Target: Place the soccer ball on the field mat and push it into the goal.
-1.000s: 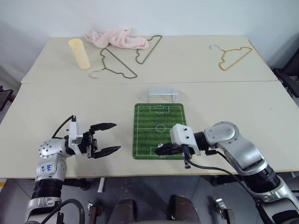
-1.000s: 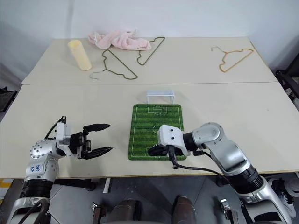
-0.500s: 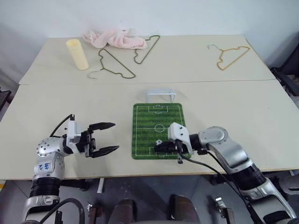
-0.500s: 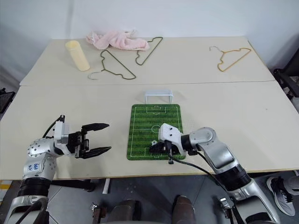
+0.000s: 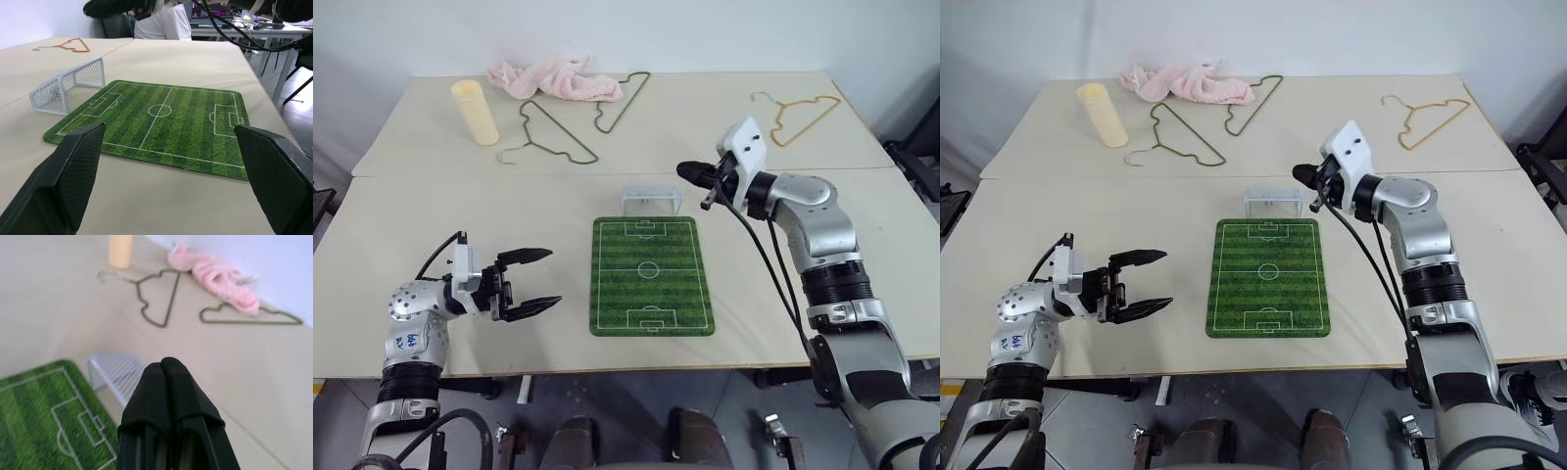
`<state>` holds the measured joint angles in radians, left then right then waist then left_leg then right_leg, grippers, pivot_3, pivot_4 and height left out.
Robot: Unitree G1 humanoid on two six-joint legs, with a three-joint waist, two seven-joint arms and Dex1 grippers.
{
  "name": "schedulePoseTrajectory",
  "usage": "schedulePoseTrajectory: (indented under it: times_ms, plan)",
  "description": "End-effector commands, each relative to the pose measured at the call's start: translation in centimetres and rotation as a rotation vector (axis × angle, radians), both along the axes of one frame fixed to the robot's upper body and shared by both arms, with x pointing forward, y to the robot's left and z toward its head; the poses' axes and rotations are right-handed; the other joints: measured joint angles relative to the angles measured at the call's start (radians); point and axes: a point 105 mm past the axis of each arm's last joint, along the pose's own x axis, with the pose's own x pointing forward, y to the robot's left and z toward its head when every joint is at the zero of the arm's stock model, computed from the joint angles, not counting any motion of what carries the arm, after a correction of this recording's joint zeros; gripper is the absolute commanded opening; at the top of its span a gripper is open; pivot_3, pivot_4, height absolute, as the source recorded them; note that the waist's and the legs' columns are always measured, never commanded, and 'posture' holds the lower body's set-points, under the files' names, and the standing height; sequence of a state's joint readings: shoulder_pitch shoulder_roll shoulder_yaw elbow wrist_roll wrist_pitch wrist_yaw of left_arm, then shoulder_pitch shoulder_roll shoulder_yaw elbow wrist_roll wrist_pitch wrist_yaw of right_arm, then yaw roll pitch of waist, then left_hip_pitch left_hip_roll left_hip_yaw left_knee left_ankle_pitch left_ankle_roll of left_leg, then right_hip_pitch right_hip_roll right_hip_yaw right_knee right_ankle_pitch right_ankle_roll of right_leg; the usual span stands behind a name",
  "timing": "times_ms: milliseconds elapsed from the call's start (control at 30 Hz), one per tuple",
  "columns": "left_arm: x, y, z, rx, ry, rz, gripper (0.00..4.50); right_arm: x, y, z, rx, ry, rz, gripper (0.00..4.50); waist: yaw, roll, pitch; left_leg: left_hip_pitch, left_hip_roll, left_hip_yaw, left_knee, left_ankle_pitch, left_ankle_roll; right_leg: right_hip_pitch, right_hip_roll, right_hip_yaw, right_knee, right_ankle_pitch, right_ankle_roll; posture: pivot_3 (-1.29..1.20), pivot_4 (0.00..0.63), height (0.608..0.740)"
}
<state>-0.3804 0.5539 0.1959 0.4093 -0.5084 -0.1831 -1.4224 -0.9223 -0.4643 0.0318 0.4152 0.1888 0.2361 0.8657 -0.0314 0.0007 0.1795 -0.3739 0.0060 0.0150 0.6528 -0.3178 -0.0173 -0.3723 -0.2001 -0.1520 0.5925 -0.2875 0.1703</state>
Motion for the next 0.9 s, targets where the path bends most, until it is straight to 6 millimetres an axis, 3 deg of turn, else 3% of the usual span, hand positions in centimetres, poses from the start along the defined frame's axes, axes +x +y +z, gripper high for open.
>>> schedulePoseTrajectory:
  times_ms: [33,167,267,367,467,600,767,900]
  plan:
    - [0.3,0.6,0.7,-0.006,-0.025,0.038,4.50,-1.8,-0.4,1.9,0.014,-0.056,0.056,0.03,0.000,0.000,0.000,0.000,0.000,0.000,0.000,0.000,0.000,0.000,0.000,0.000,0.000,0.000,0.000,0.00,0.150,0.740]
    - [1.5,1.8,1.3,-0.061,0.023,0.155,4.50,-4.0,-2.3,-1.8,-0.096,0.058,0.128,0.03,0.008,-0.001,0.000,-0.001,0.000,0.000,0.000,0.000,0.000,0.000,0.000,0.000,0.000,0.000,0.000,0.00,0.150,0.740]
    - [2.4,3.4,1.5,-0.067,0.006,0.293,4.50,-6.0,-5.0,-5.7,-0.168,0.212,0.165,0.64,0.008,-0.001,0.000,-0.001,-0.001,0.000,0.000,0.000,0.000,0.000,0.000,0.000,-0.001,0.000,0.000,0.00,0.150,0.740]
    - [3.0,4.4,2.0,-0.117,0.051,0.362,4.50,-6.9,-6.7,-7.3,-0.143,0.258,0.176,1.70,-0.001,-0.001,0.000,-0.001,0.000,0.002,0.000,0.000,0.000,0.000,0.000,0.000,-0.001,0.000,0.000,0.00,0.150,0.740]
    - [1.8,5.5,2.5,-0.174,0.084,0.369,4.50,-9.3,-9.6,-10.0,-0.126,0.341,0.213,2.82,0.000,-0.001,0.000,0.001,0.001,0.004,0.000,0.000,0.000,0.000,0.000,0.002,-0.001,0.000,0.000,0.00,0.150,0.740]
    - [0.5,7.3,2.1,-0.148,0.099,0.401,4.50,-10.1,-11.4,-10.2,-0.093,0.304,0.232,4.12,0.000,-0.002,0.001,0.002,0.001,0.005,-0.002,0.000,0.000,0.000,0.000,0.002,-0.001,0.000,0.000,0.00,0.150,0.740]
    - [0.0,9.9,1.1,-0.090,0.163,0.474,4.50,-9.3,-12.5,-9.9,-0.090,0.252,0.197,4.12,0.003,-0.002,0.001,0.003,0.002,0.006,0.004,0.000,0.000,0.001,0.000,0.003,0.000,0.001,-0.002,0.00,0.150,0.740]
    - [-0.1,10.9,1.7,-0.094,0.181,0.486,4.50,-8.8,-12.6,-9.7,-0.102,0.233,0.182,4.12,0.004,-0.002,0.001,0.003,0.004,0.006,0.005,0.000,0.000,0.001,0.002,0.003,0.001,0.002,-0.003,0.00,0.150,0.740]
